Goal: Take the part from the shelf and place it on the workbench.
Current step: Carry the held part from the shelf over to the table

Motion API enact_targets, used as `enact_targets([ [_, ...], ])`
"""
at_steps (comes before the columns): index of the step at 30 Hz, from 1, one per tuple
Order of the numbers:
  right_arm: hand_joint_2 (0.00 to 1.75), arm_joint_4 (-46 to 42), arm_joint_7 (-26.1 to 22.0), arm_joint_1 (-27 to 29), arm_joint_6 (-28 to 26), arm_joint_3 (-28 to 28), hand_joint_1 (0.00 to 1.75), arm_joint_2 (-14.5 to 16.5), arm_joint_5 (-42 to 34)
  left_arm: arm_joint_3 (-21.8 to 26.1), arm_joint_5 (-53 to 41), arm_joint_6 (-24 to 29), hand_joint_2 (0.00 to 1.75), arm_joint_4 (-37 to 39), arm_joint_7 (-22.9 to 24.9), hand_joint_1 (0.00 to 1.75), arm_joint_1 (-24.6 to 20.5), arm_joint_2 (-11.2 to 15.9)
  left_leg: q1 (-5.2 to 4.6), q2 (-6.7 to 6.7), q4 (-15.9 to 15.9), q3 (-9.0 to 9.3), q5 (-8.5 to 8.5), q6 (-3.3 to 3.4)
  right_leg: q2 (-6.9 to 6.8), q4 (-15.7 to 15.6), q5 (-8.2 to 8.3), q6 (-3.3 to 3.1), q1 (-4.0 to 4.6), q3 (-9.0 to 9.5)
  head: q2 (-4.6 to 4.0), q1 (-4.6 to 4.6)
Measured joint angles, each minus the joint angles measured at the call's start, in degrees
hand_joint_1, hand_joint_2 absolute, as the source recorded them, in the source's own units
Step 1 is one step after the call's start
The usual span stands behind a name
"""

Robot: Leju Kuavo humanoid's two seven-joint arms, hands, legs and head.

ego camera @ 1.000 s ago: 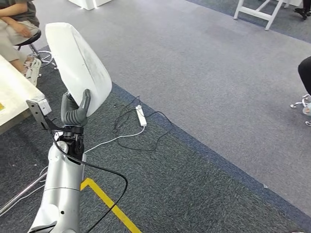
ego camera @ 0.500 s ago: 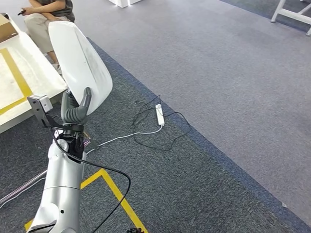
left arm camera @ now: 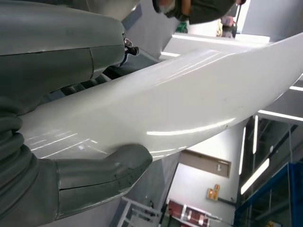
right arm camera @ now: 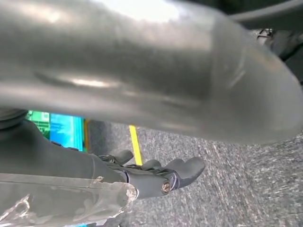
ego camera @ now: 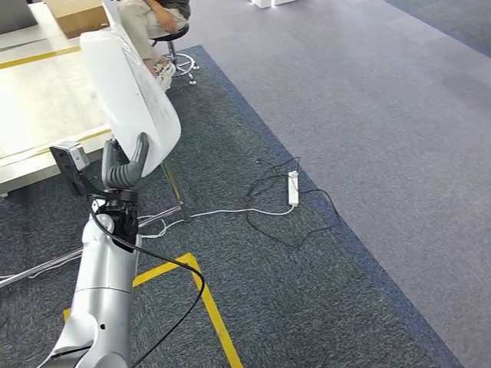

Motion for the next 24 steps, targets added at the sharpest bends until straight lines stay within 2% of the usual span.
enact_targets([
  [1, 0.0, 0.0, 0.0, 0.0, 0.0, 0.0, 0.0, 0.0, 0.0, 0.0, 0.0, 0.0, 1.75, 0.1, 0.0, 1.75, 0.0, 0.0, 0.03, -0.86, 0.0, 0.06, -0.02, -0.04, 0.16, -2.1, 1.77, -0.07, -0.05, 0.61, 0.0, 0.0],
  [2, 0.0, 0.0, 0.0, 0.0, 0.0, 0.0, 0.0, 0.0, 0.0, 0.0, 0.0, 0.0, 1.75, 0.2, 0.0, 1.75, 0.0, 0.0, 0.1, -1.68, 0.1, 0.12, -0.08, -0.14, 0.69, -6.0, 4.16, -0.13, -0.16, 2.2, 0.0, 0.01],
  [4, 0.0, 0.0, 0.0, 0.0, 0.0, 0.0, 0.0, 0.0, 0.0, -0.1, 0.0, 0.0, 1.75, 0.2, 0.0, 1.75, -0.1, 0.0, 0.17, -3.11, 0.4, 0.03, -0.19, -0.62, 3.24, -13.4, 7.3, -0.19, -0.6, 5.55, 0.0, -0.01],
  [5, 0.0, 0.0, 0.0, 0.0, 0.0, 0.0, 0.0, 0.0, 0.0, -0.1, -0.1, 0.0, 1.75, 0.2, 0.0, 1.75, -0.1, 0.0, 0.21, -3.67, 0.5, -0.11, -0.17, -0.97, 4.17, -15.2, 7.86, -0.29, -0.7, 6.47, 0.0, -0.03],
  [6, 0.0, 0.0, 0.1, -0.1, -0.1, 0.0, 0.0, 0.0, 0.0, -0.1, -0.1, 0.0, 1.75, 0.2, 0.0, 1.75, -0.1, 0.0, 0.28, -4.16, 0.4, -0.27, -0.08, -1.34, 4.6, -15.8, 7.78, -0.51, -0.67, 6.77, 0.0, -0.03],
  [8, 0.0, 0.0, 0.1, -0.2, -0.1, 0.0, 0.0, 0.0, 0.0, -0.1, -0.3, -0.1, 1.75, 0.2, 0.5, 1.75, -0.1, 0.0, 0.49, -4.95, 0.2, -0.42, 0.11, -2.05, 3.5, -16.0, 7.99, -1.19, -0.51, 6.94, 0.0, -0.01],
  [9, 0.0, 0.1, 0.1, -0.3, -0.2, 0.0, 0.0, 0.0, 0.0, -0.1, -0.4, -0.1, 1.75, 0.2, 0.7, 1.75, -0.1, 0.1, 0.43, -4.43, 0.5, -0.61, -0.21, -2.36, 2.95, -16.2, 8.06, -1.57, -0.56, 7.05, 0.0, -0.13],
  [10, 0.0, 0.1, 0.0, -0.3, -0.2, 0.0, 0.0, 0.0, 0.0, -0.1, -0.4, -0.1, 1.75, 0.3, 0.8, 1.75, -0.3, 0.2, 0.33, -3.28, 1.7, -1.27, -1.09, -2.65, 2.32, -16.4, 8.13, -1.9, -0.65, 7.14, 0.0, -0.44],
  [12, 0.0, 0.1, -0.1, -0.3, -0.1, 0.0, 0.0, 0.0, -0.1, -0.1, -0.3, -0.1, 1.75, 0.4, 0.5, 1.75, -0.6, 0.2, 0.15, -0.03, 7.7, -4.3, -4.4, -3.14, 0.97, -16.6, 8.1, -2.4, -0.65, 7.23, 0.0, -1.04],
  [13, 0.0, 0.1, -0.1, -0.2, -0.1, 0.0, 0.0, 0.0, -0.1, -0.1, -0.2, -0.1, 1.75, 0.5, 0.3, 1.75, -0.6, 0.2, 0.19, 0.99, 11.7, -6.35, -6.11, -3.34, 0.21, -16.6, 8.03, -2.52, -0.6, 7.23, 0.0, -1.19],
  [14, 0.0, 0.1, -0.1, -0.1, -0.1, 0.0, 0.0, 0.0, -0.1, -0.1, -0.1, -0.1, 1.75, 0.6, 0.1, 1.75, -0.5, 0.2, 0.24, 1.51, 14.9, -8.0, -7.09, -3.48, -0.56, -16.6, 7.96, -2.58, -0.57, 7.24, 0.0, -1.18],
  [15, 0.0, 0.1, -0.1, 0.0, -0.2, 0.0, 0.0, 0.0, -0.1, -0.1, 0.0, -0.1, 1.75, 0.6, 0.1, 1.75, -0.4, 0.2, 0.28, 1.78, 16.4, -8.83, -7.08, -3.57, -1.29, -16.6, 7.89, -2.58, -0.56, 7.28, 0.0, -1.2],
  [16, 0.0, 0.1, -0.1, 0.0, -0.2, 0.0, 0.0, 0.0, -0.1, -0.1, 0.0, -0.1, 1.75, 0.6, 0.1, 1.75, -0.4, 0.2, 0.31, 2.0, 15.6, -8.49, -5.97, -3.59, -2.03, -16.6, 7.8, -2.53, -0.56, 7.36, 0.0, -1.2],
  [17, 0.0, 0.1, -0.1, -0.1, -0.3, 0.0, 0.0, 0.0, -0.1, -0.1, 0.1, -0.1, 1.75, 0.7, 0.1, 1.75, -0.4, 0.2, 0.3, 2.49, 12.7, -6.96, -4.08, -3.52, -2.72, -16.6, 7.7, -2.41, -0.56, 7.52, 0.0, -1.21],
  [19, 0.0, 0.1, -0.1, -0.1, -0.4, 0.0, 0.0, 0.0, 0.1, -0.1, 0.1, -0.1, 1.75, 0.7, 0.1, 1.75, -0.7, 0.2, 0.06, 5.06, 4.7, -2.62, -0.69, -3.12, -4.0, -16.5, 7.32, -1.96, -0.3, 7.89, 0.0, -1.26],
  [20, 0.0, 0.1, -0.1, -0.2, -0.5, 0.0, 0.0, 0.0, 0.2, -0.2, 0.0, -0.1, 1.75, 0.8, 0.1, 1.75, -0.9, 0.2, -0.08, 6.07, 1.9, -1.15, 0.05, -2.77, -4.57, -16.4, 7.12, -1.69, -0.1, 8.04, 0.0, -1.18],
  [21, 0.0, 0.1, -0.2, -0.2, -0.5, 0.0, 0.0, 0.0, 0.2, -0.1, 0.0, -0.1, 1.75, 0.8, 0.1, 1.75, -1.0, 0.2, -0.21, 6.6, 0.5, -0.45, 0.14, -2.39, -5.15, -16.4, 6.93, -1.41, 0.1, 8.18, 0.0, -1.12],
  [23, 0.0, 0.1, -0.2, -0.3, -0.5, 0.0, 0.0, 0.0, 0.3, 0.0, 0.0, -0.1, 1.75, 1.0, 0.1, 1.75, -1.1, 0.3, -0.3, 5.37, 0.1, -0.39, -0.03, -1.62, -6.45, -16.7, 6.65, -0.85, 0.18, 8.64, 0.0, -0.91],
  [24, 0.0, 0.1, -0.2, -0.4, -0.5, 0.0, 0.0, 0.0, 0.3, 0.1, 0.1, -0.1, 1.75, 1.0, 0.1, 1.75, -1.1, 0.4, -0.19, 4.69, 0.0, -0.32, 0.0, -1.3, -6.41, -16.5, 6.36, -0.49, 0.09, 8.8, 0.0, -0.88],
])
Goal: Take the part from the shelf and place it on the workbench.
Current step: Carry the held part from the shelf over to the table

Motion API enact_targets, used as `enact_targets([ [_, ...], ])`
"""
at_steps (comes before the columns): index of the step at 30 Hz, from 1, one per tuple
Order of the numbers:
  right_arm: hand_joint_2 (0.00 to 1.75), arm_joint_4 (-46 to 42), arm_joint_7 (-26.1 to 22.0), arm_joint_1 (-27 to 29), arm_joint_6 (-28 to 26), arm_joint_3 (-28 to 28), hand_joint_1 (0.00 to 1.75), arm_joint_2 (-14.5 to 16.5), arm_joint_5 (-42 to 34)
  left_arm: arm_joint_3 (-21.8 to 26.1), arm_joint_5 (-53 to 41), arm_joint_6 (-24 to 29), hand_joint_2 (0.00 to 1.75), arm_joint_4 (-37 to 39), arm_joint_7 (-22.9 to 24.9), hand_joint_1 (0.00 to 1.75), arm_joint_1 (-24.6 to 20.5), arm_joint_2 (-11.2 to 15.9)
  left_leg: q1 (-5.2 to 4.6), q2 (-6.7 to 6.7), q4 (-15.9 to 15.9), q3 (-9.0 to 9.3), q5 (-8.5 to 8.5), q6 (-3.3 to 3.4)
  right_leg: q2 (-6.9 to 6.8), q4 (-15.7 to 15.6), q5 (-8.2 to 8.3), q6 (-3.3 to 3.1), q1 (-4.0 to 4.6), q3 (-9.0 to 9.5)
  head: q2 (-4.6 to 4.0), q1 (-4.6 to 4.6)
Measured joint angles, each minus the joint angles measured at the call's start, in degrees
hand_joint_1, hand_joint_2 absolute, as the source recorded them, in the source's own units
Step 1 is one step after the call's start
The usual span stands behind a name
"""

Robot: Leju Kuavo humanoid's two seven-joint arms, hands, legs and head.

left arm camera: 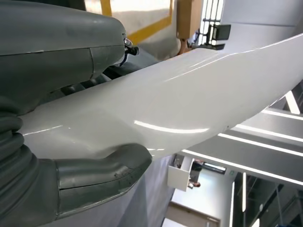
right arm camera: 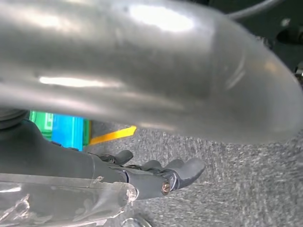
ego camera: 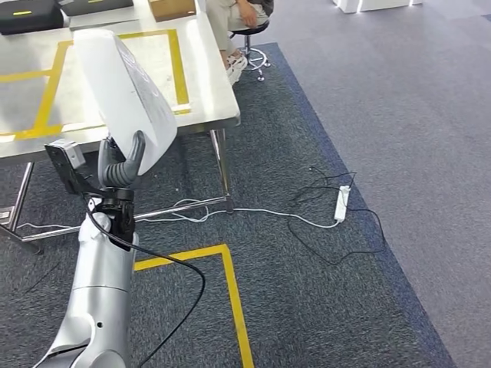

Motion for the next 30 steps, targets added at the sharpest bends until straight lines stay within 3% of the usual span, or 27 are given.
enact_targets([
  [2, 0.0, 0.0, -0.1, -0.1, 0.0, 0.0, 0.0, 0.0, -0.2, 0.1, 0.2, 0.0, 1.75, 0.0, -0.1, 1.75, -0.1, 0.0, 0.39, -1.28, -0.2, 0.21, 0.17, 0.62, 2.31, 2.7, -1.83, 0.59, -0.22, -0.95, 0.0, 0.28],
  [4, 0.0, 0.0, -0.1, 0.0, 0.1, 0.0, 0.0, 0.0, -0.5, 0.1, 0.5, -0.1, 1.75, 0.0, -0.2, 1.75, -0.1, -0.2, 0.61, -2.64, -0.2, 0.28, 0.17, 1.0, 5.37, 10.2, -5.33, 0.88, -0.38, -4.64, 0.0, 0.66],
  [6, 0.0, 0.0, -0.2, 0.2, 0.2, 0.0, 0.0, 0.0, -0.6, 0.3, 0.8, -0.2, 1.75, 0.1, -0.2, 1.75, 0.1, -0.4, 0.61, -4.26, -0.2, 0.3, 0.11, 1.11, 6.3, 16.4, -7.02, 0.96, -0.42, -8.24, 0.0, 0.8],
  [7, 0.0, 0.0, -0.2, 0.2, 0.2, 0.0, 0.0, 0.0, -0.6, 0.3, 0.8, -0.2, 1.75, 0.2, -0.2, 1.75, 0.2, -0.4, 0.63, -5.09, -0.2, 0.33, 0.1, 1.09, 6.41, 16.3, -6.12, 0.94, -0.44, -8.64, 0.0, 0.8],
  [8, 0.0, 0.0, -0.3, 0.3, 0.2, 0.0, 0.0, 0.0, -0.6, 0.4, 0.9, -0.3, 1.75, 0.3, -0.2, 1.75, 0.2, -0.4, 0.68, -5.93, -0.1, 0.38, 0.06, 1.03, 6.63, 13.9, -4.19, 0.88, -0.51, -7.91, 0.0, 0.81],
  [10, 0.0, 0.0, -0.7, 0.3, 0.3, 0.0, 0.0, 0.0, -0.6, 0.4, 0.8, -0.3, 1.75, 0.6, -0.7, 1.75, 0.2, -0.4, 0.78, -7.49, 0.1, 0.41, -0.11, 0.63, 8.63, 5.9, 0.02, 0.81, -0.85, -4.62, -0.01, 0.82],
  [11, 0.0, 0.0, -0.9, 0.3, 0.4, 0.0, 0.0, 0.0, -0.7, 0.3, 0.7, -0.3, 1.75, 0.6, -1.1, 1.75, 0.3, -0.4, 0.84, -8.21, 0.3, 0.32, -0.17, 0.28, 9.81, 2.8, 1.16, 0.76, -1.03, -3.14, -0.01, 0.81],
  [13, 0.0, 0.1, -1.2, 0.2, 0.6, 0.0, 0.0, 0.0, -0.9, 0.2, 0.2, -0.2, 1.75, 0.7, -2.0, 1.75, 0.5, -0.4, 0.97, -9.37, 0.3, 0.04, -0.12, -0.51, 11.07, 0.6, 1.35, 0.39, -1.09, -1.87, 0.0, 0.81],
  [15, 0.0, 0.1, -1.3, 0.1, 0.7, 0.0, 0.0, 0.1, -1.0, 0.1, -0.3, -0.1, 1.75, 0.6, -2.3, 1.75, 1.0, -0.3, 1.18, -9.87, 0.2, -0.09, -0.07, -1.21, 9.94, 0.4, 1.44, -0.36, -0.97, -1.66, -0.01, 0.81],
  [17, 0.0, 0.1, -1.5, 0.0, 0.7, 0.0, 0.0, 0.1, -1.1, 0.0, -0.5, 0.0, 1.75, 0.6, -2.3, 1.75, 1.3, -0.2, 0.99, -7.4, 2.4, -1.27, -1.57, -1.81, 8.67, 0.1, 1.54, -1.15, -1.05, -1.46, -0.01, 0.45],
  [19, 0.0, 0.1, -1.5, 0.1, 0.7, 0.0, 0.0, 0.1, -1.1, -0.1, -0.6, 0.0, 1.75, 0.6, -2.4, 1.75, 1.4, -0.2, 0.81, -3.96, 9.0, -4.69, -4.98, -2.22, 7.27, 0.0, 1.44, -1.63, -0.96, -1.38, 0.0, 0.01],
  [21, 0.0, 0.1, -1.5, 0.2, 0.7, 0.0, 0.0, 0.1, -1.1, -0.2, -0.6, 0.0, 1.75, 0.6, -2.4, 1.75, 1.7, -0.2, 0.86, -2.9, 15.6, -8.17, -7.13, -2.41, 5.7, 0.0, 1.28, -1.76, -0.86, -1.33, 0.0, -0.07],
  [22, 0.0, 0.1, -1.6, 0.3, 0.7, 0.0, 0.0, 0.1, -1.1, -0.2, -0.6, 0.0, 1.75, 0.6, -2.4, 1.75, 1.9, -0.1, 0.87, -2.78, 16.3, -8.64, -6.69, -2.4, 4.94, 0.0, 1.18, -1.76, -0.84, -1.26, 0.0, -0.09],
  [24, 0.0, 0.1, -1.6, 0.2, 0.7, 0.0, 0.0, 0.2, -1.1, -0.2, -0.6, 0.0, 1.75, 0.6, -2.4, 1.75, 2.0, -0.1, 0.8, -2.08, 11.4, -6.12, -3.24, -2.16, 3.55, 0.0, 0.93, -1.57, -0.81, -0.9, -0.01, -0.09],
  [26, 0.0, 0.1, -1.6, 0.2, 0.7, 0.0, 0.0, 0.2, -1.1, -0.3, -0.6, 0.0, 1.75, 0.6, -2.4, 1.75, 1.8, -0.1, 0.41, 0.47, 3.8, -1.96, -0.31, -1.67, 2.36, 0.1, 0.49, -1.1, -0.5, -0.42, -0.01, -0.1],
  [28, 0.0, 0.1, -1.6, 0.1, 0.7, 0.0, 0.0, 0.2, -1.1, -0.3, -0.6, 0.0, 1.75, 0.6, -2.4, 1.75, 1.7, -0.2, 0.04, 1.72, 0.4, -0.18, 0.19, -1.0, 1.24, 0.0, 0.1, -0.57, -0.12, 0.03, -0.01, 0.01],
  [30, 0.0, 0.1, -1.6, 0.0, 0.7, 0.0, 0.0, 0.2, -1.1, -0.3, -0.7, 0.0, 1.75, 0.6, -2.5, 1.75, 1.8, -0.1, 0.08, 0.32, 0.1, -0.2, 0.17, -0.25, 0.21, -0.2, -0.19, 0.01, -0.1, 0.43, 0.0, 0.11],
])
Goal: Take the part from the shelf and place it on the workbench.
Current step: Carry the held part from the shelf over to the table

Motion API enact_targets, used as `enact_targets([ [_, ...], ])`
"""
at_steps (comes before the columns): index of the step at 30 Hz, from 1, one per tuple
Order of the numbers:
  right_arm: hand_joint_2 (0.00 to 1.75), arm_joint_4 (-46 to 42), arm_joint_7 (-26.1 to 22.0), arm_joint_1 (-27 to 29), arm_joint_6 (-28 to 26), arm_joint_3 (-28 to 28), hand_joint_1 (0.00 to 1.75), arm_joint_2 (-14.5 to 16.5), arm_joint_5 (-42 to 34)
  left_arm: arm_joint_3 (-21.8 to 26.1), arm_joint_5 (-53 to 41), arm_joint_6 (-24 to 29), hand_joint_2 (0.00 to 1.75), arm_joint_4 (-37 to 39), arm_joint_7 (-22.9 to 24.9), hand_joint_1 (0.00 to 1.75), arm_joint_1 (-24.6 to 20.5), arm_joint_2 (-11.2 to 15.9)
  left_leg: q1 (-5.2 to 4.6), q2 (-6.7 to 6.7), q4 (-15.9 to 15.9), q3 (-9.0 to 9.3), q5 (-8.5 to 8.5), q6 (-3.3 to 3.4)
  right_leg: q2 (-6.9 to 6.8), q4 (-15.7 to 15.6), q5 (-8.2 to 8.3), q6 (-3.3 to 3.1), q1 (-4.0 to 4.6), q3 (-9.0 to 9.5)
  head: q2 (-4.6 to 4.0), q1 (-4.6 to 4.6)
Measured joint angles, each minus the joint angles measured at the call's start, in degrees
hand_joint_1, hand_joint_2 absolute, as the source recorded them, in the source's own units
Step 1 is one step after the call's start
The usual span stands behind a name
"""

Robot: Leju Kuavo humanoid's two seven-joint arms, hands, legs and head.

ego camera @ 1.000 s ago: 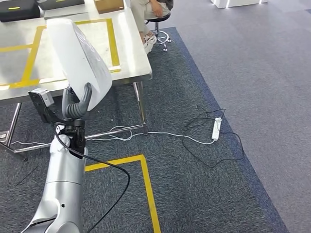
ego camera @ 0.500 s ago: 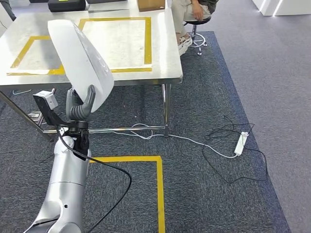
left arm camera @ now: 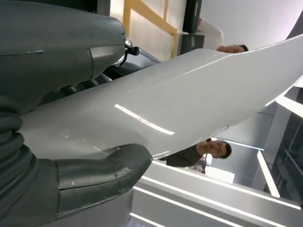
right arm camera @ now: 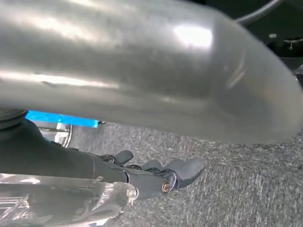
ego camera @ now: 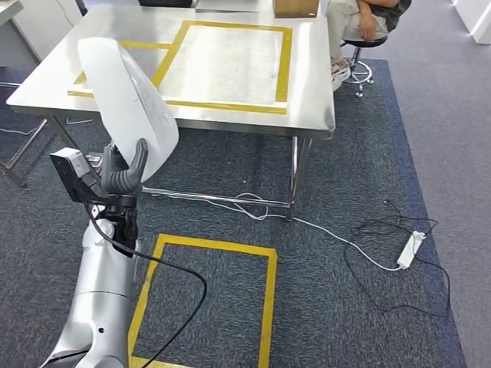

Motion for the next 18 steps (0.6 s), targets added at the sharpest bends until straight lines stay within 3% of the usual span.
enact_targets([
  [1, 0.0, 0.0, 0.0, -0.1, 0.0, 0.0, 0.0, 0.0, 0.1, 0.0, 0.0, 0.0, 1.75, 0.0, -0.1, 1.75, 0.0, 0.1, 0.14, -0.7, -0.1, 0.03, 0.07, 0.32, 0.5, 0.3, -0.42, 0.36, -0.1, 0.01, -0.01, 0.06],
  [3, 0.0, 0.0, 0.5, -0.1, -0.4, 0.0, 0.0, 0.0, 0.4, 0.0, -0.3, -0.1, 1.75, 0.0, -0.4, 1.75, -0.1, 0.0, 0.5, -1.82, -0.2, 0.14, 0.23, 0.98, 3.27, 4.1, -2.75, 0.87, -0.33, -1.59, -0.01, 0.33],
  [5, 0.0, 0.0, 1.5, 0.0, -1.3, 0.0, 0.0, 0.0, 0.6, -0.2, -1.3, -0.2, 1.75, 0.0, -0.8, 1.75, 0.0, -0.3, 0.54, -2.84, -0.2, 0.15, 0.19, 1.35, 5.73, 11.9, -6.24, 1.03, -0.41, -5.38, 0.0, 0.61],
  [6, 0.0, 0.0, 2.1, 0.1, -1.7, 0.0, 0.0, 0.0, 0.7, -0.3, -1.9, -0.2, 1.75, 0.0, -0.9, 1.75, 0.1, -0.4, 0.52, -3.36, -0.2, 0.17, 0.14, 1.43, 6.09, 15.3, -7.2, 1.06, -0.4, -7.27, 0.0, 0.65],
  [7, 0.0, 0.0, 2.6, 0.2, -1.8, 0.0, 0.0, 0.0, 0.7, -0.4, -2.4, -0.1, 1.75, 0.0, -1.0, 1.75, 0.2, -0.4, 0.51, -3.9, -0.2, 0.22, 0.02, 1.44, 6.22, 16.7, -7.05, 1.07, -0.4, -8.4, 0.0, 0.69],
  [8, 0.0, 0.0, 2.9, 0.2, -1.8, 0.0, 0.0, 0.0, 0.7, -0.4, -2.6, -0.1, 1.75, 0.0, -1.0, 1.75, 0.3, -0.4, 0.52, -4.33, -0.2, 0.33, -0.12, 1.4, 6.24, 15.9, -5.73, 1.02, -0.41, -8.48, 0.0, 0.69],
  [9, 0.0, 0.0, 3.3, 0.2, -1.6, 0.0, 0.0, 0.0, 0.6, -0.5, -2.8, -0.1, 1.75, 0.0, -1.0, 1.75, 0.3, -0.4, 0.54, -4.66, -0.2, 0.51, -0.3, 1.29, 6.25, 12.9, -3.55, 0.96, -0.45, -7.43, 0.0, 0.7],
  [10, 0.0, 0.0, 3.6, 0.2, -1.5, 0.0, 0.0, -0.1, 0.5, -0.5, -2.8, 0.0, 1.75, 0.0, -1.0, 1.75, 0.3, -0.4, 0.57, -4.93, -0.1, 0.73, -0.57, 1.07, 6.34, 8.8, -1.24, 0.9, -0.51, -5.72, 0.0, 0.71],
  [12, 0.0, 0.0, 4.5, 0.1, -1.3, 0.0, 0.0, -0.1, 0.4, -0.5, -2.8, -0.1, 1.75, 0.0, -1.2, 1.75, 0.2, -0.4, 0.39, -5.25, 0.1, 0.97, -1.35, 0.47, 6.66, 2.1, 0.91, 0.57, -0.56, -2.54, -0.01, 0.76],
  [13, 0.0, 0.0, 4.9, 0.1, -1.2, 0.0, 0.0, -0.1, 0.3, -0.5, -2.8, -0.2, 1.75, 0.0, -1.5, 1.75, 0.1, -0.3, 0.32, -5.34, 0.2, 1.03, -1.75, 0.15, 6.81, 0.7, 0.87, 0.3, -0.51, -1.81, -0.01, 0.78],
  [16, 0.0, 0.0, 5.2, 0.1, -0.7, -0.3, 0.0, 0.0, -0.9, -0.7, -2.7, -0.9, 1.75, -0.9, -2.3, 1.75, 0.1, -0.3, 0.42, -5.16, 0.2, 1.48, -2.55, -0.7, 6.85, 0.3, 0.1, -0.87, -0.43, -0.99, 0.0, 0.73],
  [18, 0.0, 0.0, 5.1, 0.3, -0.5, -0.6, 0.0, 0.0, -1.5, -1.0, -2.8, -1.2, 1.75, -1.8, -2.3, 1.75, 0.0, -0.3, 0.44, -4.23, 3.5, 0.11, -3.75, -1.32, 6.69, 0.2, -0.5, -1.63, -0.66, 0.22, -0.01, 0.38],
])
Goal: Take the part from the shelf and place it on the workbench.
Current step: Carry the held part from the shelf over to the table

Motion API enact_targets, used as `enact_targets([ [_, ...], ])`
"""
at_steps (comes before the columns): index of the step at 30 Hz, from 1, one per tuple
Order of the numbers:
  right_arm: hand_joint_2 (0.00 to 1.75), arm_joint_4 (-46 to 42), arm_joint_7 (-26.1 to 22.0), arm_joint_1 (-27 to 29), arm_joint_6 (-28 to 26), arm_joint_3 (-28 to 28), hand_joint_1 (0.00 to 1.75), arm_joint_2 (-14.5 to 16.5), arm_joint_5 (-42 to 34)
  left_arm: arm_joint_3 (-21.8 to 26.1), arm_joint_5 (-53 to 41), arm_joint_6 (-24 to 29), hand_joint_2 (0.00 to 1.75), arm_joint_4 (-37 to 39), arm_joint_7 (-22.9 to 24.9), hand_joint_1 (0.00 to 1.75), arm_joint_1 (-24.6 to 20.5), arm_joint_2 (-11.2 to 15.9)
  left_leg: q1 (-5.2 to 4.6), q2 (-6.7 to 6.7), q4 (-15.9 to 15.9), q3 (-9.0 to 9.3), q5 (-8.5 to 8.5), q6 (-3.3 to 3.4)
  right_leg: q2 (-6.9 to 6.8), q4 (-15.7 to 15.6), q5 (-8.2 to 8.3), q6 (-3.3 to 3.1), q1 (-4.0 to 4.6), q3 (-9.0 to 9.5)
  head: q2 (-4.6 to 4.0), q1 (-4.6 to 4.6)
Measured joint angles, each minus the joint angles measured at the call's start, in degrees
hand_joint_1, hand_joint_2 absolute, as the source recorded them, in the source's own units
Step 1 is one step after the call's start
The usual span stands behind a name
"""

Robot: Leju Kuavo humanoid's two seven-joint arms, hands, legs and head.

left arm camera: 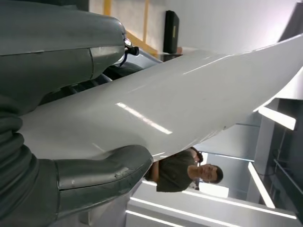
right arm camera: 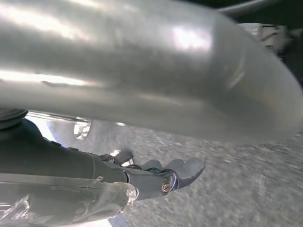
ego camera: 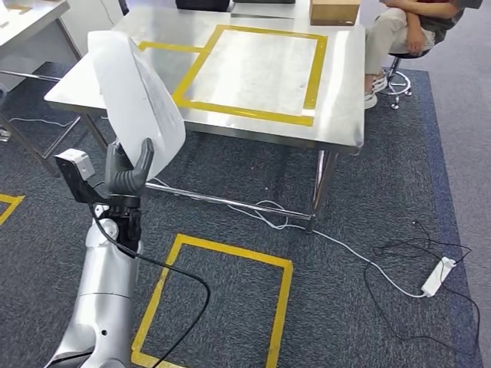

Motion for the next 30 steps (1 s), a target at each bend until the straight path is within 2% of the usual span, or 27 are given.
enact_targets([
  [1, 0.0, 0.0, 0.0, 0.1, 0.0, -0.2, 0.0, 0.0, -0.1, -0.2, 0.0, -0.1, 1.75, -0.3, 0.0, 1.75, 0.0, 0.0, 0.03, 0.56, 3.4, -1.97, -0.94, -0.26, -0.1, -0.1, -0.47, -0.23, -0.03, 0.63, -0.01, -0.18],
  [3, 0.0, 0.0, 0.0, 0.2, 0.0, -0.4, 0.0, 0.0, -0.2, -0.3, -0.1, -0.2, 1.75, -0.5, 0.0, 1.75, 0.3, 0.0, 0.15, 1.07, 10.9, -7.37, -2.34, -0.58, -0.25, -0.1, -1.72, -0.35, -0.07, 1.96, -0.01, -0.29],
  [4, 0.0, 0.0, 0.0, 0.3, 0.0, -0.5, 0.0, 0.0, -0.2, -0.3, -0.1, -0.3, 1.75, -0.5, 0.0, 1.75, 0.5, 0.0, 0.2, 1.11, 12.7, -9.45, -1.67, -0.6, -0.26, -0.1, -2.46, -0.28, -0.09, 2.81, -0.01, -0.32],
  [5, 0.0, 0.0, 0.0, 0.5, 0.0, -0.6, 0.0, 0.0, -0.2, -0.3, -0.2, -0.3, 1.75, -0.6, 0.0, 1.75, 0.7, 0.1, 0.21, 1.12, 12.5, -10.54, 0.19, -0.52, -0.26, -0.1, -3.28, -0.13, -0.13, 3.81, -0.01, -0.31],
  [6, 0.0, 0.0, 0.0, 0.6, 0.0, -0.7, 0.0, 0.0, -0.1, -0.4, -0.5, -0.3, 1.75, -0.7, 0.0, 1.75, 0.8, 0.2, 0.21, 1.13, 10.1, -10.52, 3.22, -0.38, -0.26, -0.1, -4.17, 0.05, -0.19, 5.0, -0.01, -0.31],
  [7, 0.0, 0.0, -0.1, 0.6, -0.1, -0.7, 0.0, 0.1, 0.0, -0.4, -1.0, -0.4, 1.75, -0.8, 0.1, 1.75, 0.9, 0.3, 0.2, 1.29, 6.2, -9.68, 6.77, -0.18, -0.26, -0.2, -5.13, 0.27, -0.25, 6.1, -0.01, -0.31],
  [8, 0.0, 0.0, -0.1, 0.6, -0.1, -0.7, 0.0, 0.1, 0.2, -0.6, -1.6, -0.5, 1.75, -0.9, 0.1, 1.75, 0.9, 0.4, -0.02, 1.49, 2.9, -8.51, 9.1, 0.0, -0.27, -0.3, -6.05, 0.6, -0.18, 7.08, -0.02, -0.25],
  [9, 0.0, 0.0, -0.1, 0.5, -0.2, -0.7, 0.0, 0.1, 0.3, -0.8, -2.3, -0.6, 1.75, -1.0, 0.1, 1.75, 0.9, 0.5, -0.19, 1.69, -0.1, -7.32, 10.12, 0.35, -0.28, -0.7, -6.81, 0.96, -0.1, 7.87, -0.02, -0.27],
  [10, 0.0, 0.0, -0.2, 0.4, -0.2, -0.7, 0.0, 0.1, 0.4, -1.1, -3.0, -0.7, 1.75, -1.0, 0.1, 1.75, 1.0, 0.6, -0.35, 1.81, -1.6, -6.54, 9.94, 0.71, -0.32, -1.2, -7.32, 1.3, -0.03, 8.47, -0.02, -0.17],
  [11, 0.0, 0.0, -0.2, 0.4, -0.2, -0.6, 0.0, 0.1, 0.5, -1.5, -3.6, -0.8, 1.75, -1.0, 0.1, 1.75, 1.1, 0.7, -0.5, 1.73, -1.9, -6.08, 8.78, 1.13, -0.46, -1.9, -7.6, 1.66, 0.07, 9.12, -0.03, -0.1],
  [13, 0.0, 0.0, -0.3, 0.2, -0.2, -0.6, 0.0, 0.1, 0.5, -2.3, -4.4, -0.9, 1.75, -1.0, 0.0, 1.75, 1.3, 0.9, -0.28, 1.32, -2.3, -5.52, 7.54, 1.97, -0.74, -3.2, -8.05, 2.21, 0.03, 10.44, -0.01, 0.02],
  [14, 0.0, 0.0, -0.4, 0.1, -0.1, -0.6, 0.0, 0.1, 0.5, -2.7, -4.6, -0.9, 1.75, -1.0, -0.1, 1.75, 1.4, 1.0, -0.17, 1.15, -2.4, -5.13, 6.98, 2.32, -0.81, -2.6, -8.57, 2.42, 0.06, 10.42, -0.01, 0.07],
  [15, 0.0, 0.0, -0.5, 0.0, 0.0, -0.6, 0.0, 0.1, 0.5, -3.0, -4.8, -0.9, 1.75, -0.9, -0.2, 1.75, 1.5, 1.1, -0.05, 1.06, -2.6, -4.57, 6.44, 2.63, -0.77, -0.6, -9.61, 2.48, 0.09, 9.51, 0.0, 0.17],
  [16, 0.0, 0.0, -0.5, 0.0, 0.1, -0.6, 0.0, 0.1, 0.5, -3.3, -4.9, -0.9, 1.75, -0.9, -0.2, 1.75, 1.8, 1.2, -0.01, 1.03, -2.8, -3.9, 5.84, 2.88, -0.68, 2.9, -11.08, 2.4, 0.16, 7.55, 0.0, 0.28],
  [18, 0.0, 0.0, -0.6, 0.2, 0.3, -0.6, 0.0, 0.1, 0.5, -3.5, -4.9, -0.9, 1.75, -0.6, -0.3, 1.75, 2.8, 1.4, -0.08, 1.01, -3.0, -2.43, 4.63, 3.19, -0.52, 11.6, -13.75, 2.11, 0.39, 2.22, 0.01, 0.43],
  [19, 0.0, 0.0, -0.6, 0.4, 0.4, -0.6, 0.0, 0.1, 0.5, -3.5, -4.9, -0.9, 1.75, -0.4, -0.4, 1.75, 3.4, 1.5, -0.11, 0.94, -3.0, -1.65, 4.02, 3.21, -0.46, 14.4, -13.61, 2.05, 0.49, -0.12, 0.01, 0.43],
  [20, 0.0, 0.0, -0.6, 0.6, 0.4, -0.6, 0.0, 0.1, 0.4, -3.5, -4.9, -0.9, 1.75, -0.2, -0.4, 1.75, 3.8, 1.6, -0.12, 0.82, -3.0, -0.91, 3.44, 3.16, -0.41, 15.1, -11.91, 2.07, 0.55, -1.81, 0.01, 0.44],
  [21, 0.0, 0.0, -0.6, 0.8, 0.4, -0.6, 0.0, 0.1, 0.4, -3.6, -5.0, -0.9, 1.75, -0.1, -0.4, 1.75, 4.1, 1.6, -0.1, 0.65, -3.0, -0.22, 2.92, 3.06, -0.39, 13.5, -8.81, 2.17, 0.53, -2.7, 0.01, 0.46],
  [23, 0.0, 0.0, -0.7, 1.1, 0.4, -0.7, 0.0, 0.2, 0.4, -3.7, -5.0, -0.9, 1.75, 0.0, -0.4, 1.75, 4.1, 1.7, -0.15, 0.3, -3.0, 0.9, 2.04, 2.65, -0.31, 7.2, -1.56, 2.43, 0.33, -3.07, 0.01, 0.49],
  [24, 0.0, 0.1, -0.7, 1.2, 0.4, -0.7, 0.0, 0.2, 0.4, -3.8, -5.0, -0.9, 1.75, 0.0, -0.3, 1.75, 4.0, 1.7, -0.24, 0.14, -2.9, 1.18, 1.76, 2.42, -0.23, 4.5, 0.7, 2.43, 0.24, -2.79, 0.01, 0.49],
  [25, 0.0, 0.1, -0.7, 1.3, 0.4, -0.7, 0.0, 0.2, 0.4, -3.9, -4.9, -0.9, 1.75, 0.0, -0.3, 1.75, 3.9, 1.7, -0.34, 0.05, -2.8, 1.22, 1.56, 2.25, -0.12, 2.5, 1.48, 2.41, 0.15, -2.35, 0.01, 0.47],
  [28, 0.0, 0.1, -0.7, 1.1, 0.4, -0.7, 0.0, 0.2, 0.4, -4.2, -4.8, -0.9, 1.75, 0.1, -0.3, 1.75, 3.6, 1.8, -0.52, 0.02, -2.5, 0.81, 1.77, 2.35, 0.39, 0.4, 0.61, 2.3, 0.06, -1.49, 0.01, 0.33],
  [30, 0.0, 0.1, -0.8, 1.0, 0.4, -0.6, 0.0, 0.2, 0.4, -4.5, -4.8, -0.9, 1.75, 0.1, -0.2, 1.75, 3.3, 1.8, -0.53, 0.11, -2.7, 0.86, 2.1, 2.5, 0.71, 0.3, 0.55, 2.16, 0.09, -1.51, 0.01, 0.26],
])
